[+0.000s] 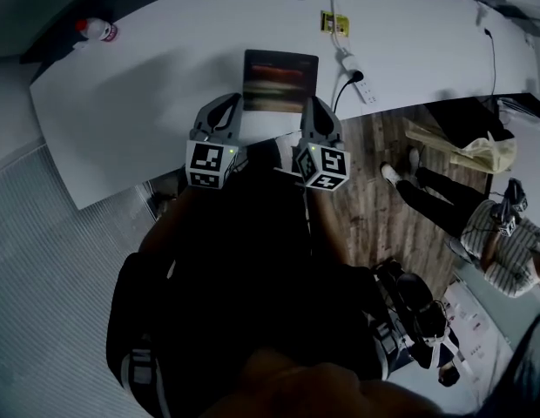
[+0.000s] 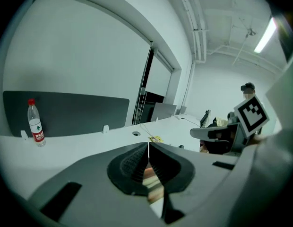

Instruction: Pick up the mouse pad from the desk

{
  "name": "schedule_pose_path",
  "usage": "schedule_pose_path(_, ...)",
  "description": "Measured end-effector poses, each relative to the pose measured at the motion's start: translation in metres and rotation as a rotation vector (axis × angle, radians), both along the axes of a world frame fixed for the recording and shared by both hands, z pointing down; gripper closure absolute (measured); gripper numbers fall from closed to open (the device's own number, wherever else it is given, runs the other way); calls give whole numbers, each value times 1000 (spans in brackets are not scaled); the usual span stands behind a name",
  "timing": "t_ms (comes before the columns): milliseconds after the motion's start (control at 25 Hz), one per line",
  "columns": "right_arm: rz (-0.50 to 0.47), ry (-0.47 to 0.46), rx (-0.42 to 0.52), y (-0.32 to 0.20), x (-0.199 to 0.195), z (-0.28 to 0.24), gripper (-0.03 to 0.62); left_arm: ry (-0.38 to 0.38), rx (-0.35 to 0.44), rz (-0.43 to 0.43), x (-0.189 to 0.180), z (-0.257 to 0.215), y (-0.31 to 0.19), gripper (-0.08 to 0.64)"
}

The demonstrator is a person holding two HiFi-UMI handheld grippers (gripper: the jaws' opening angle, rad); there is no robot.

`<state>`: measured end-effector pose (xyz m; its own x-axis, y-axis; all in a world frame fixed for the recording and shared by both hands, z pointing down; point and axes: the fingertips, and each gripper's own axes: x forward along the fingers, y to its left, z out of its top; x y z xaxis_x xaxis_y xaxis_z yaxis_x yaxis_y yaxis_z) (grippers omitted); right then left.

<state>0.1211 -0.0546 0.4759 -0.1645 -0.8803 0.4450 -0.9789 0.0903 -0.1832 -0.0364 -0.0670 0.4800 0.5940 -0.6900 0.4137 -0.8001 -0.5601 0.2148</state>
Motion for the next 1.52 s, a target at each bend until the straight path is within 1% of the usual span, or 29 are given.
schedule_pose_path(120, -21, 10, -46, -8, 13, 21, 591, 12, -67, -15, 12, 17, -7, 552)
schedule_pose_path(200, -38, 15, -78, -13, 22, 35, 589, 2, -110, -26, 18, 32, -12, 552)
schedule_pose_path(440, -75, 23, -162, -21, 47, 78, 588, -34, -189, -62, 29, 73, -28, 551)
schedule_pose_path(560, -98, 19, -225, -21, 54, 104, 571, -44, -229, -81, 33, 96, -34, 551)
schedule_pose_path(720, -108, 23, -263, -29, 68, 138, 539, -59, -275, -102, 37, 125, -37, 548)
schedule_pose_path(840, -126, 18, -321, -29, 73, 166, 511, -73, -315, -118, 39, 150, -39, 528)
schedule_pose_path(920, -129, 19, -359, -29, 75, 182, 501, -77, -348, -118, 41, 164, -38, 493)
schedule_pose_path(1000, -128, 16, -393, -29, 78, 196, 494, -82, -386, -108, 44, 176, -37, 440)
schedule_pose_path(1240, -130, -6, -464, -26, 86, 227, 455, -133, -452, -94, 46, 205, -33, 379)
schedule_pose_path(1520, -143, -10, -524, -27, 86, 250, 427, -168, -496, -105, 41, 231, -35, 360)
